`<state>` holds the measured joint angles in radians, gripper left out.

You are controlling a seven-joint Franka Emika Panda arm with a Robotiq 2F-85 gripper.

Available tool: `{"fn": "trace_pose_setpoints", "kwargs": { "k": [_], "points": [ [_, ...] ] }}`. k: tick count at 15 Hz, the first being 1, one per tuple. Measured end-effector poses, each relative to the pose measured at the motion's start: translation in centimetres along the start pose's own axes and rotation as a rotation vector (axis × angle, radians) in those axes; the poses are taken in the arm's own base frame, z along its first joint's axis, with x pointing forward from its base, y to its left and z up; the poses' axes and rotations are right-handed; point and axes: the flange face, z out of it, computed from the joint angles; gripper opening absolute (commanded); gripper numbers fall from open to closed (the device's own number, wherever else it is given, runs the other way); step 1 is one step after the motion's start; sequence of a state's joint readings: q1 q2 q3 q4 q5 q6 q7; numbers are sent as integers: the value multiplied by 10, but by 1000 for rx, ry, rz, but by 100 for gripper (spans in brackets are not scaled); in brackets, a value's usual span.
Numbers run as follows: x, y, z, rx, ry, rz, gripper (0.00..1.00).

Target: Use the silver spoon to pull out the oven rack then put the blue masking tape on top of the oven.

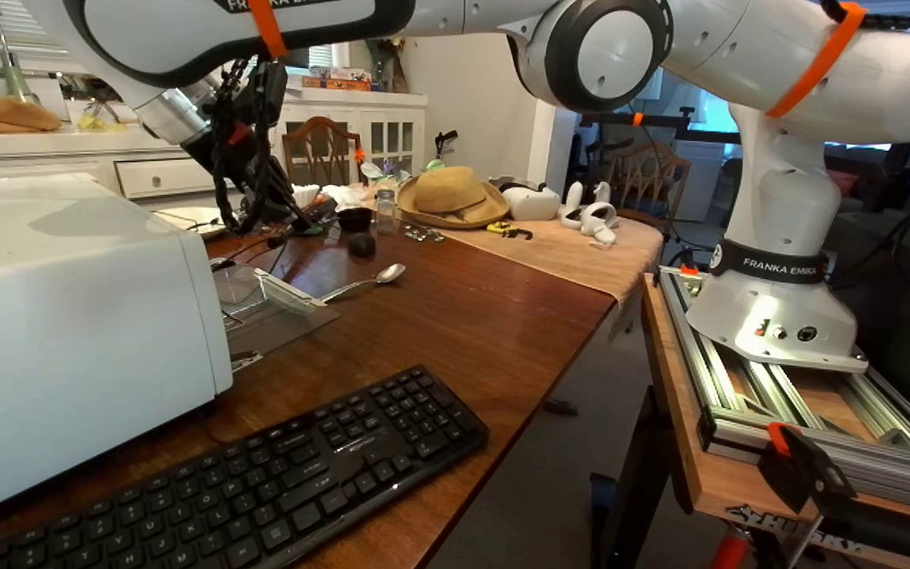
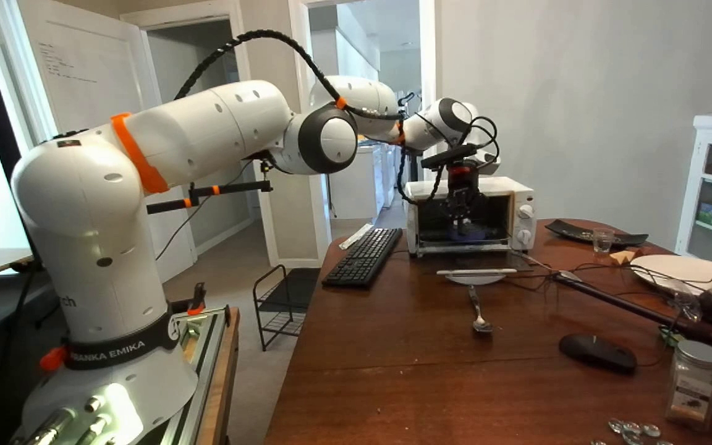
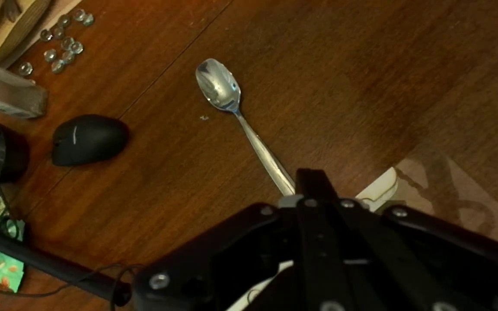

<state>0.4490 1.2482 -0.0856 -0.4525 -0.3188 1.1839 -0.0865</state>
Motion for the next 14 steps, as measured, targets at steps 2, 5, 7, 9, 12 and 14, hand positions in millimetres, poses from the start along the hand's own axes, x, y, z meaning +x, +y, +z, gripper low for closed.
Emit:
{"fn": "trace_pose_setpoints", "kwargs": {
  "k": [2,5,7,9,12,14],
  "points": [
    [0,4,3,59,-1,91,0],
    [4,-4,5,138,-3,233,0],
    [5,-15,2,180,-6,333,0],
    [5,-25,-5,209,-2,436,0],
    [5,-25,-16,224,27,595,26],
    [5,-16,-19,197,50,636,34]
  ]
}}
